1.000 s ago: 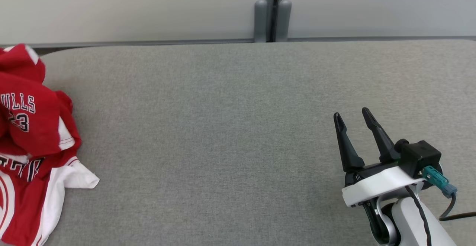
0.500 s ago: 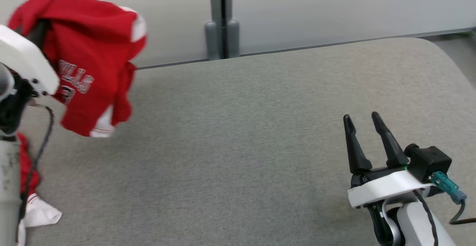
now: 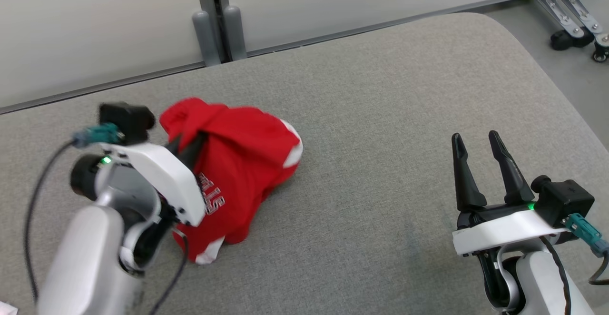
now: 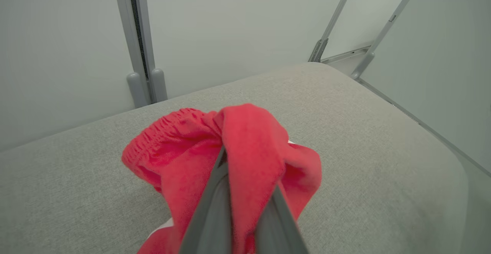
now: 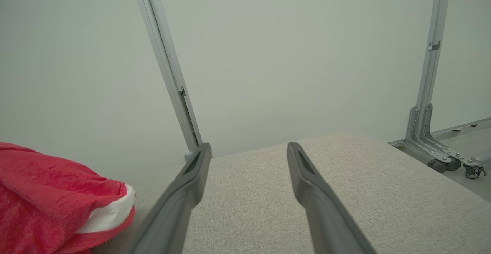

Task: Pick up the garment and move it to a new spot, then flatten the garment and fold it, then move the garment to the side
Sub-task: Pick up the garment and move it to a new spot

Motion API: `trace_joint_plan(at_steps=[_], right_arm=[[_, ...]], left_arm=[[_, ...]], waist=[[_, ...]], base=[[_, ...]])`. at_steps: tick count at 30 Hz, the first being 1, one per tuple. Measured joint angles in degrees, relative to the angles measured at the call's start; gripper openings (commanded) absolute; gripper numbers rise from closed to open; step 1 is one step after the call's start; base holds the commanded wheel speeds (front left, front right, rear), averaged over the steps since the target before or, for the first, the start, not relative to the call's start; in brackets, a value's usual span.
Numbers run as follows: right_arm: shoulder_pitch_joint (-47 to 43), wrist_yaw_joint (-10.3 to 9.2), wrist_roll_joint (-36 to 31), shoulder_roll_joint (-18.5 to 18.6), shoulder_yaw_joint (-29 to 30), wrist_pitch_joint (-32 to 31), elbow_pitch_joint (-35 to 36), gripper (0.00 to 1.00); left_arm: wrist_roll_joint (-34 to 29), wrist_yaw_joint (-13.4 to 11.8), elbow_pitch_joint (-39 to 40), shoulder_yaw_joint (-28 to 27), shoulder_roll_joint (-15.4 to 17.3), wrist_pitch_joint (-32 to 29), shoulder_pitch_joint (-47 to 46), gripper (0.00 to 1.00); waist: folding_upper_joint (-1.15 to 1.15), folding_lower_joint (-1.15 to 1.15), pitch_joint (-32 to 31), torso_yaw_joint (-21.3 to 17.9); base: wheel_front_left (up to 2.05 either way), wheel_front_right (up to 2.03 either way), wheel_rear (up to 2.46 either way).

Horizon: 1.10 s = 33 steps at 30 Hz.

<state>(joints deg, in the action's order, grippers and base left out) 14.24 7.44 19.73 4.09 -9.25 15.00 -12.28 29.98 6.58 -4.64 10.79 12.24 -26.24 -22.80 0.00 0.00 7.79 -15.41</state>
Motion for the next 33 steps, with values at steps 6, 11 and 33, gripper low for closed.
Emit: trace_joint_plan(at_steps=[6,11,33], right_arm=[[0.5,0.0,0.5,-0.1,-0.5,0.0,-0.2,1.0],[0.7,0.0,0.5,0.0,-1.4,0.0,-1.0,1.0],[-0.8,0.0,1.1,2.9,-3.5,0.0,-2.3,1.0]], left_arm=[[-1.6,0.3,-8.5,3.9,-3.5,6.4,2.7,0.0],[-1.7,0.5,-14.5,6.0,-4.7,10.4,2.5,1.0],[-2.7,-4.8,-1.7,3.0,1.9,35.4,6.4,1.0]], waist=[[0.0,0.0,1.5,-1.1],[0.0,0.0,1.7,-0.9],[0.0,0.0,-4.9,6.2]], base=[[0.0,0.0,0.0],[0.0,0.0,0.0],[0.0,0.0,0.0]])
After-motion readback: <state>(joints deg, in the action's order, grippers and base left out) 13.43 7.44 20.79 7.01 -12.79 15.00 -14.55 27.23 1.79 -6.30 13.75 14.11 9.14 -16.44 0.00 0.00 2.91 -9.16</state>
